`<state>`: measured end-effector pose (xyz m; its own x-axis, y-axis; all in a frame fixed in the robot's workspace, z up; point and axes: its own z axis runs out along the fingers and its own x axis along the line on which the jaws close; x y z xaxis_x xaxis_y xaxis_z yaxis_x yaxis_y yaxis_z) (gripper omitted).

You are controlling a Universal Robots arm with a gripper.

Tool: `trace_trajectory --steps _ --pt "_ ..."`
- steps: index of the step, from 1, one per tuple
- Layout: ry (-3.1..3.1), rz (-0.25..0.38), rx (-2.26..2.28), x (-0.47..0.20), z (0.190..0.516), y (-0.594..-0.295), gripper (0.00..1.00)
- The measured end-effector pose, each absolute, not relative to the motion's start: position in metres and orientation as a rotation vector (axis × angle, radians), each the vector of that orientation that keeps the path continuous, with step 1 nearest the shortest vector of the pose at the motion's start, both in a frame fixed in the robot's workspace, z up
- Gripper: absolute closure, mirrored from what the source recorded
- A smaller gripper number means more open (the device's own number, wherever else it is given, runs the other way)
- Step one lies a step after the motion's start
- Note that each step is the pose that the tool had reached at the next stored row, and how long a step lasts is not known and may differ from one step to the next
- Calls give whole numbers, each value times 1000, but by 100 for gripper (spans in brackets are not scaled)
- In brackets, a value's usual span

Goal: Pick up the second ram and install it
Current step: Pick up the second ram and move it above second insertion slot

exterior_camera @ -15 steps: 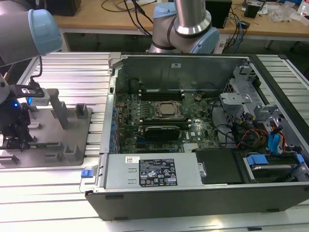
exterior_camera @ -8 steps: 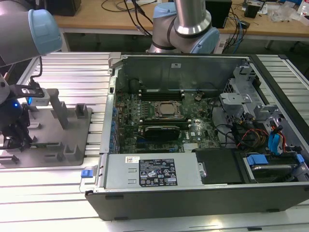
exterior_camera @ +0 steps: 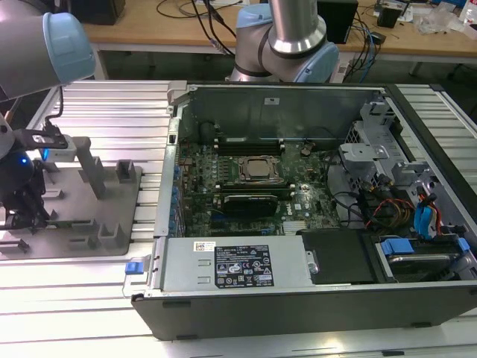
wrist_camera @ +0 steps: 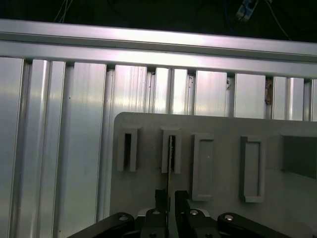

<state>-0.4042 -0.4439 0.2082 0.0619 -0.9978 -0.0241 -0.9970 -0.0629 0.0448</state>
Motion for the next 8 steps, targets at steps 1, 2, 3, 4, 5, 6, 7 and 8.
trace_trajectory --steps 1,2,3,4,5,6,7,8 --pt "-2139 -75 2277 -404 208 -444 83" --pt "-2139 -75 2277 -404 208 -444 91" --pt "-2139 -75 2277 -404 208 -444 91" --pt "-2139 -75 2277 -404 208 -444 91" --pt "-2141 -75 2276 -404 208 -444 91" --pt "-2185 -75 2234 -404 208 -444 91" --pt "-2208 -76 2213 -404 208 -444 91" --pt "-2229 -76 2192 -404 208 -444 91"
